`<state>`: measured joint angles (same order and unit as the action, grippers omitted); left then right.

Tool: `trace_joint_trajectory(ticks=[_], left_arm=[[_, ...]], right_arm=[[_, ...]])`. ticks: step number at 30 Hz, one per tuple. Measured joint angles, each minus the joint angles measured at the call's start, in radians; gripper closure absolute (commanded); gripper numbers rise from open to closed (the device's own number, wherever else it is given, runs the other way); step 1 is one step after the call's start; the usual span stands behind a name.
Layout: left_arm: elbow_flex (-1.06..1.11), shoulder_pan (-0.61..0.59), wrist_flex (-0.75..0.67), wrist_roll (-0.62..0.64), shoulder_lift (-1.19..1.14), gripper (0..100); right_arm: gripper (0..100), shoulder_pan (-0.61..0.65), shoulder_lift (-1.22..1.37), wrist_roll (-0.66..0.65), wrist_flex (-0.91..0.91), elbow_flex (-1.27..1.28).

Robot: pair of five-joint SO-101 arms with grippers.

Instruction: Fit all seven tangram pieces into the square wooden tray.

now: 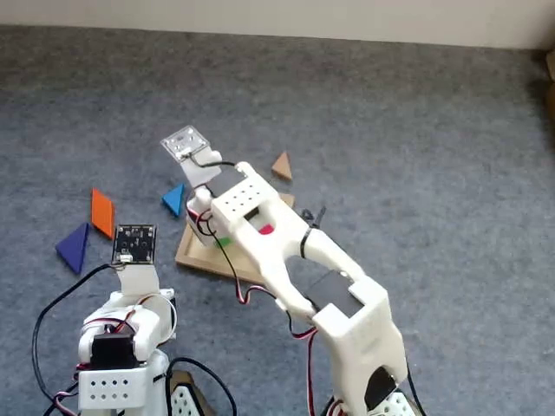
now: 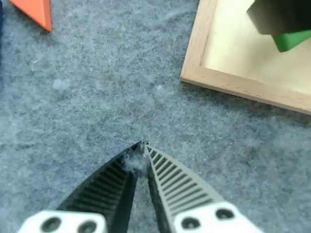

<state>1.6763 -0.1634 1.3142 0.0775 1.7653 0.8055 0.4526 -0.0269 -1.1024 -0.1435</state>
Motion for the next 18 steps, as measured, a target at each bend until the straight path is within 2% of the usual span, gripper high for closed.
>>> trace_joint_trajectory(ticks=[7,18], left_arm=[[0.000,0.000,0.000,0.000,0.000,100],[0.000,0.000,0.000,0.000,0.000,100]], right_arm=[[74.8,0.018,0.055,0.037,-0.058,-0.069],[75.5,0.023,0.057,0.063,-0.221,-0.166]])
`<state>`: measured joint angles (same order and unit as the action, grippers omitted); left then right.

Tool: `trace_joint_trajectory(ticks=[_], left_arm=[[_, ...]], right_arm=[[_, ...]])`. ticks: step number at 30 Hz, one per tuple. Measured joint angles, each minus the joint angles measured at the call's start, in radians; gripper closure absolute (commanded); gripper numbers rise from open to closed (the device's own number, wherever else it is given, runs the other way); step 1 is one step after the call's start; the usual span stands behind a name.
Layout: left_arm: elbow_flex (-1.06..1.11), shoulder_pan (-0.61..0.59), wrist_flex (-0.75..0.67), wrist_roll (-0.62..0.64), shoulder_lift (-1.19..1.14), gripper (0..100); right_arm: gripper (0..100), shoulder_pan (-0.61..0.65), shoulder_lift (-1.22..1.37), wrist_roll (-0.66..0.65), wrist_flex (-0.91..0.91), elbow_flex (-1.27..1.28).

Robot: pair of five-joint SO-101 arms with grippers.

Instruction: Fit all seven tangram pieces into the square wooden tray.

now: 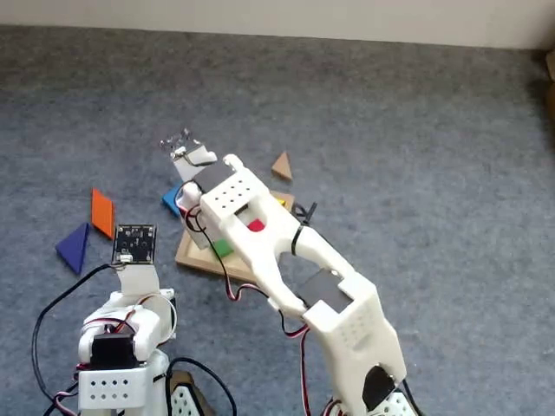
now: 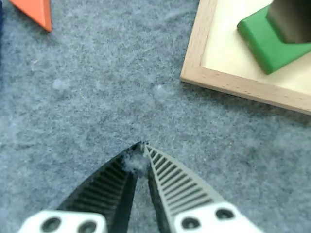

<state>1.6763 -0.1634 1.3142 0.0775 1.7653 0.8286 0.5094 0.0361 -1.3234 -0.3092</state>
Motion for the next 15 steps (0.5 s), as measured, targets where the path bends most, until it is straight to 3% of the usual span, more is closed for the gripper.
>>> trace_joint_trajectory(ticks=[4,9,15], left_arm=[[0.000,0.000,0.000,0.000,0.000,100],[0.000,0.000,0.000,0.000,0.000,100],[0.000,0.000,0.000,0.000,0.000,100]], right_arm=[[82.0,-0.021,0.000,0.000,-0.095,-0.101],[82.5,-0.161,0.000,0.000,-0.121,-0.236],[82.4,-0.275,0.118,0.000,0.043,-0.278]])
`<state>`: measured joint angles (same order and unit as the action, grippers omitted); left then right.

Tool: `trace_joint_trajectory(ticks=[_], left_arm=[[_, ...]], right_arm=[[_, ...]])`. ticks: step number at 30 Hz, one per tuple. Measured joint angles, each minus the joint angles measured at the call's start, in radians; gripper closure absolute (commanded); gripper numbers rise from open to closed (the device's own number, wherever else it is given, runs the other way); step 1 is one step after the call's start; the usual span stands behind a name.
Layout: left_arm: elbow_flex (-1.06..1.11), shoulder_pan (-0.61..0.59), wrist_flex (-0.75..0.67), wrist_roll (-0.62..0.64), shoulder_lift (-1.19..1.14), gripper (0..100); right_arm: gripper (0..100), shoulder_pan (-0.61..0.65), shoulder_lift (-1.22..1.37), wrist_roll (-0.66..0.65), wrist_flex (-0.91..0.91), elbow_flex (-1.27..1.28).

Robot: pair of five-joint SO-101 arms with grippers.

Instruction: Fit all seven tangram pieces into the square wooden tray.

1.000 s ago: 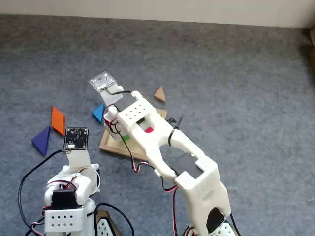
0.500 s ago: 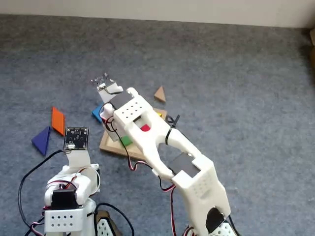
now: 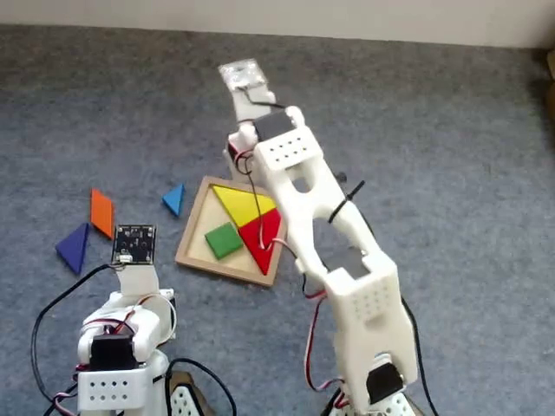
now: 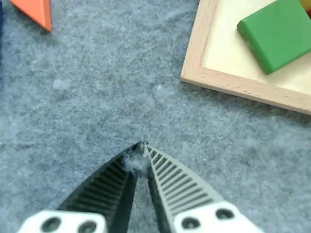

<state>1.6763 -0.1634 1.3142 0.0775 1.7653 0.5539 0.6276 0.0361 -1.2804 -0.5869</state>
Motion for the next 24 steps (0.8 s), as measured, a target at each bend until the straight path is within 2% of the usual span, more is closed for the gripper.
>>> trace_joint_trajectory(ticks=[9,14,24], left_arm=[[0.000,0.000,0.000,0.000,0.000,100],[0.000,0.000,0.000,0.000,0.000,100],[0.000,0.000,0.000,0.000,0.000,100]], right_arm=[[82.4,-0.044,0.178,0.002,0.063,-0.084],[82.4,-0.083,0.180,0.002,0.057,-0.110],[82.4,-0.081,0.180,0.002,0.072,-0.187]])
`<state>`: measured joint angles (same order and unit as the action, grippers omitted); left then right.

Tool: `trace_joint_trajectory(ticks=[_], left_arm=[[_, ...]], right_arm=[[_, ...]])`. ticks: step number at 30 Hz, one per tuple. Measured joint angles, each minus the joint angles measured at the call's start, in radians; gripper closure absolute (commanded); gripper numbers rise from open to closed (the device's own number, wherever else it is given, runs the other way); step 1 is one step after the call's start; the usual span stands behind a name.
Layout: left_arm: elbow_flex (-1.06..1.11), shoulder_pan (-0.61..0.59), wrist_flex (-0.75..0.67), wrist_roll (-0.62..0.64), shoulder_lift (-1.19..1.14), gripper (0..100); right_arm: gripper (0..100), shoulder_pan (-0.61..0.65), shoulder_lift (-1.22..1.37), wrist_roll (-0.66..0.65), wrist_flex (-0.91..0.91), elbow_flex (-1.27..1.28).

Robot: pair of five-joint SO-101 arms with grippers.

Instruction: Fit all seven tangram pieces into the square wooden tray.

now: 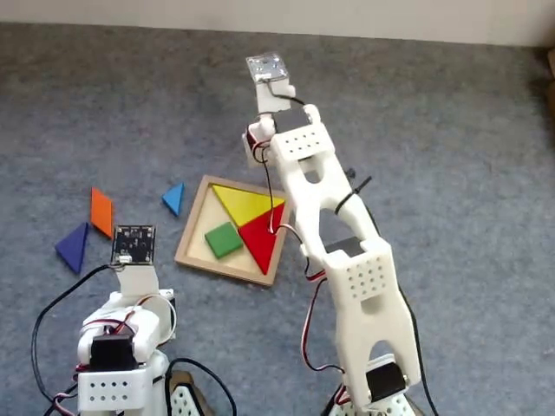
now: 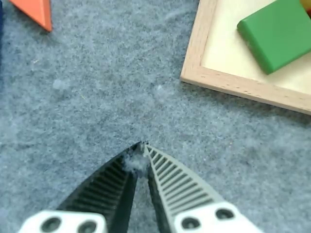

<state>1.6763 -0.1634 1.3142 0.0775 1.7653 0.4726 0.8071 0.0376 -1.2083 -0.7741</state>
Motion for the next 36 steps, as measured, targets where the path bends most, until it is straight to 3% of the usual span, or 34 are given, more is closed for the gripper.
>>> trace_joint_trajectory(ticks=[36], left_arm=[[0.000,0.000,0.000,0.000,0.000,100]], right_arm=[[82.4,0.002,0.081,0.000,0.017,-0.006]])
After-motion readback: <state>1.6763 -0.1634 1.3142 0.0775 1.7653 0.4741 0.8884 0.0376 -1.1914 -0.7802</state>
